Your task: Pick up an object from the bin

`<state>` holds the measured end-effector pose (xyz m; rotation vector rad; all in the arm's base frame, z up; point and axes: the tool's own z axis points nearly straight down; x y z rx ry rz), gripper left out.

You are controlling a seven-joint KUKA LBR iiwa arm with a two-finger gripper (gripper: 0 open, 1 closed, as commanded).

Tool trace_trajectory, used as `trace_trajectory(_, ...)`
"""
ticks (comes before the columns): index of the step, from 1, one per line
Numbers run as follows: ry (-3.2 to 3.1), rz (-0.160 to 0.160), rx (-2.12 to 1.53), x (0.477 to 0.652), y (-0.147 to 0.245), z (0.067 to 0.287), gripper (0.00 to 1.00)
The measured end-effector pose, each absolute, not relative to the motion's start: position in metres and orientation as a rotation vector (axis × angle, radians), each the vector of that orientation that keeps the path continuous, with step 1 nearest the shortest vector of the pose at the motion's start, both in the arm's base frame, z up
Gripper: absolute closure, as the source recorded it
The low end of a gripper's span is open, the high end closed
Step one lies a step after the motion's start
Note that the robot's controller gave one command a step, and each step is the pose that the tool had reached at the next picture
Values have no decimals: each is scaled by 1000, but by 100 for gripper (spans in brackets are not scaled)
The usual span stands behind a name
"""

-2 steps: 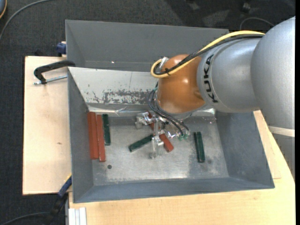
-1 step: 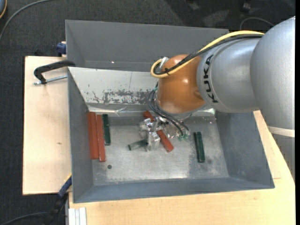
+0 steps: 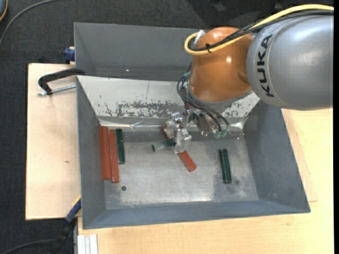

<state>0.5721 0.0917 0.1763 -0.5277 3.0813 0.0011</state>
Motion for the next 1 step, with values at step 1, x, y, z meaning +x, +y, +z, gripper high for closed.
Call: trace_trajectory(1, 3088, 2, -527, 574, 93, 183, 100)
